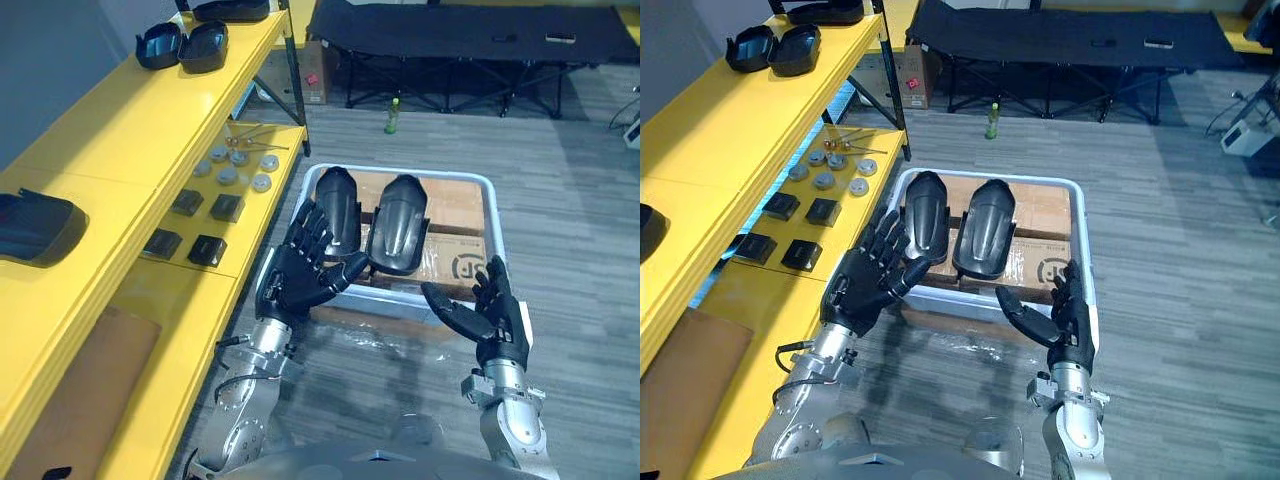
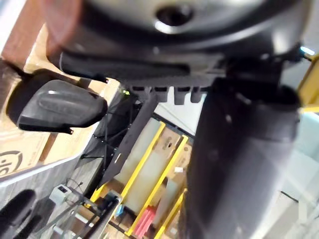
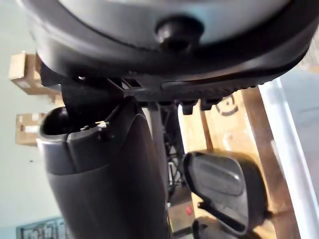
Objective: Walk over and take three plastic housings, then place them on the shelf
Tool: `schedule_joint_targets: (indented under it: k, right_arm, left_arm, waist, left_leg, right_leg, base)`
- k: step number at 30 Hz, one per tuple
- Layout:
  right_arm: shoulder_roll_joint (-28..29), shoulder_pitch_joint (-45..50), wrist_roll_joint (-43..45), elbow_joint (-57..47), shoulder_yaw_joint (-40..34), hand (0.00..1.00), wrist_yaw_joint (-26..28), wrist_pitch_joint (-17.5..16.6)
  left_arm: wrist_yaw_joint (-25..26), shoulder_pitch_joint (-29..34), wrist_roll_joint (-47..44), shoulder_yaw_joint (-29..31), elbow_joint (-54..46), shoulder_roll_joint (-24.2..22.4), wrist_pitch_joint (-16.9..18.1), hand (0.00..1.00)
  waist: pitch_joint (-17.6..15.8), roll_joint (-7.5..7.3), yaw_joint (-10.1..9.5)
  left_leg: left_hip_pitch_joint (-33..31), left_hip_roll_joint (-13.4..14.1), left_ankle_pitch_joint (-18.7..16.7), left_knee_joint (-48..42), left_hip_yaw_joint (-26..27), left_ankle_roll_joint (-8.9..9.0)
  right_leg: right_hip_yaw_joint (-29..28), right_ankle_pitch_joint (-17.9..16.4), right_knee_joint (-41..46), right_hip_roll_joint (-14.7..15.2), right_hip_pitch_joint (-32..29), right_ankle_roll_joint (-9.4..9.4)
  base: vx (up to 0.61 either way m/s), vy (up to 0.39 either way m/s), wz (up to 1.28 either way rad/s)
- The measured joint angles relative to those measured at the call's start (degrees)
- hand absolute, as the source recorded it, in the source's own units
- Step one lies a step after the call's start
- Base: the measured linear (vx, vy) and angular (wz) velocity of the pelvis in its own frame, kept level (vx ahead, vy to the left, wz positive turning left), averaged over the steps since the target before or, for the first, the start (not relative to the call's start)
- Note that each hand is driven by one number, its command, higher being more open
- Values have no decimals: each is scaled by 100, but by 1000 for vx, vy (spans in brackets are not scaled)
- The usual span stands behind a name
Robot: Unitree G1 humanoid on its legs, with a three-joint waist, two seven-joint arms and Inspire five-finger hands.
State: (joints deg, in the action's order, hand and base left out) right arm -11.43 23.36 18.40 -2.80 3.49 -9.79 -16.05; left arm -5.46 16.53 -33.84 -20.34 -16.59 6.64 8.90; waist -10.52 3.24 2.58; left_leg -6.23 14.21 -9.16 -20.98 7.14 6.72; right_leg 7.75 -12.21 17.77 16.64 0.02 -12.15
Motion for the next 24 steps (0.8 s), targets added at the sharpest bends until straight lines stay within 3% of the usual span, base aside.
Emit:
schedule_joint_targets:
  k: [2,7,8,18,24]
  right_arm:
    - [37,-129,6,-12,135,100,53,82]
    - [348,-250,16,-13,405,100,49,77]
    - [513,-361,261,88,106,100,76,53]
    - [513,-339,241,101,89,100,161,83]
    - [505,-357,-192,202,-50,100,202,498]
  left_arm:
    - [26,15,9,90,-10,30,1,100]
    - [75,211,90,351,-9,88,2,100]
    - [483,-141,26,682,-187,64,235,100]
    - [560,-65,22,799,-187,-1,256,100]
    - [633,-18,29,861,-187,-133,264,100]
  waist:
    - [31,-81,-136]
    - [92,-299,-301]
    - [237,-422,-248]
    - [238,-424,-242]
    - [263,-438,-221]
  left_leg:
    - [104,-314,-191,190,-122,231]
    - [259,-466,-205,220,342,150]
    - [-124,-469,-358,-58,-251,191]
    - [183,-377,-318,150,-72,235]
    - [613,-250,-153,561,159,334]
  right_leg:
    - [-280,224,-120,153,-119,-104]
    - [-350,1277,-753,256,-214,22]
    - [-34,1388,-1290,11,-260,77]
    - [-43,1388,-1296,-47,-159,77]
    - [-38,1392,-1297,-165,-69,82]
  base:
    - [-59,273,-60]
    - [-39,215,-54]
    - [-6,35,-8]
    - [-2,-13,-8]
    - [10,-39,-16]
